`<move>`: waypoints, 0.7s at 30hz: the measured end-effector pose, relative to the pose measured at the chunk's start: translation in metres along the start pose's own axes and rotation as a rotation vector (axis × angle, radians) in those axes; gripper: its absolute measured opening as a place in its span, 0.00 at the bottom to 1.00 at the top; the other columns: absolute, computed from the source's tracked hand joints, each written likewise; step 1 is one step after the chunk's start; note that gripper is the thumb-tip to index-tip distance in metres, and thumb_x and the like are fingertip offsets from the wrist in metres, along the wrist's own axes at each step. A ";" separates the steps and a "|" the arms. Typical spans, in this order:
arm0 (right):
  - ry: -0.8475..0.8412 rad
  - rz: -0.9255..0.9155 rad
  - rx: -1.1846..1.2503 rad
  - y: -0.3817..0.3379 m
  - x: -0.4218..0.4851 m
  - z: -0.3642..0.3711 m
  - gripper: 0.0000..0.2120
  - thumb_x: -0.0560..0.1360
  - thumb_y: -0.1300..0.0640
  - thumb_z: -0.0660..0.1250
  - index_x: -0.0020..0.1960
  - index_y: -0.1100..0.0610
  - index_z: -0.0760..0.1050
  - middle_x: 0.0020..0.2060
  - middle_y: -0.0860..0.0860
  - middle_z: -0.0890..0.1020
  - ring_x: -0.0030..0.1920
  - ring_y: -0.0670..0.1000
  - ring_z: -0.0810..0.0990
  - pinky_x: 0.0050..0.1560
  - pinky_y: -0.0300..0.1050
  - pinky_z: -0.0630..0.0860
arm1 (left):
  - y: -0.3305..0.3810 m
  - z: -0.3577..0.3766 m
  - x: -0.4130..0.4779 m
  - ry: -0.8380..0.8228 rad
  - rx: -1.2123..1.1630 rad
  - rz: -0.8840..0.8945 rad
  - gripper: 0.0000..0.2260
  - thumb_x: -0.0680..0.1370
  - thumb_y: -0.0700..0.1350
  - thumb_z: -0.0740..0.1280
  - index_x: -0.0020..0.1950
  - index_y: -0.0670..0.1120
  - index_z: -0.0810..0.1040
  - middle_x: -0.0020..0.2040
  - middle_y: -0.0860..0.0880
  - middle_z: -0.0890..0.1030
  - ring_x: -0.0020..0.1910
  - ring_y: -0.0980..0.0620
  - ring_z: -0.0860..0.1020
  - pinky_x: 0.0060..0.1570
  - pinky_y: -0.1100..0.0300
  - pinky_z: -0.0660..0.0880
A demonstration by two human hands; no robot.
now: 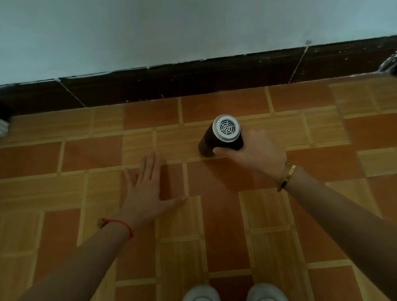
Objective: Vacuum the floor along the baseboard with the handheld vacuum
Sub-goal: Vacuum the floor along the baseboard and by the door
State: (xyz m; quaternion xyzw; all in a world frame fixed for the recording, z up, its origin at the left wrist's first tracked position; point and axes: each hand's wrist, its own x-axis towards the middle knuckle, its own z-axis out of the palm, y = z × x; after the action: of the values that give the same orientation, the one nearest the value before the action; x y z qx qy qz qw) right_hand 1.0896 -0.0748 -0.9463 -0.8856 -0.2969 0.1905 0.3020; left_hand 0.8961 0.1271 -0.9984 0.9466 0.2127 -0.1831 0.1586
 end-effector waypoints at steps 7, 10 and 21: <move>0.007 -0.060 -0.030 -0.029 0.035 0.022 0.28 0.71 0.38 0.69 0.63 0.54 0.74 0.50 0.50 0.83 0.50 0.50 0.81 0.46 0.48 0.80 | -0.033 0.001 -0.022 0.029 -0.024 -0.082 0.57 0.68 0.77 0.59 0.79 0.48 0.29 0.80 0.50 0.32 0.79 0.49 0.31 0.75 0.36 0.33; 0.010 -0.074 -0.090 -0.043 0.050 0.025 0.31 0.71 0.36 0.67 0.65 0.56 0.72 0.52 0.53 0.83 0.52 0.53 0.82 0.48 0.53 0.81 | -0.043 0.000 -0.027 0.028 -0.048 -0.088 0.56 0.69 0.76 0.60 0.79 0.48 0.30 0.81 0.50 0.32 0.79 0.48 0.32 0.75 0.35 0.34; -0.320 -0.272 0.016 -0.095 0.043 0.076 0.26 0.71 0.39 0.70 0.63 0.53 0.75 0.52 0.49 0.83 0.53 0.48 0.80 0.50 0.43 0.78 | -0.068 -0.004 -0.051 0.079 -0.069 -0.185 0.55 0.71 0.74 0.61 0.79 0.48 0.30 0.80 0.51 0.31 0.79 0.49 0.32 0.75 0.35 0.33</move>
State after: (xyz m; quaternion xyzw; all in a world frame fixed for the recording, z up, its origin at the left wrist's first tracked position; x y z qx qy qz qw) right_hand 1.0436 0.0454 -0.9482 -0.7934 -0.4563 0.2888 0.2809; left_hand 0.8228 0.1693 -0.9890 0.9234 0.3114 -0.1521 0.1652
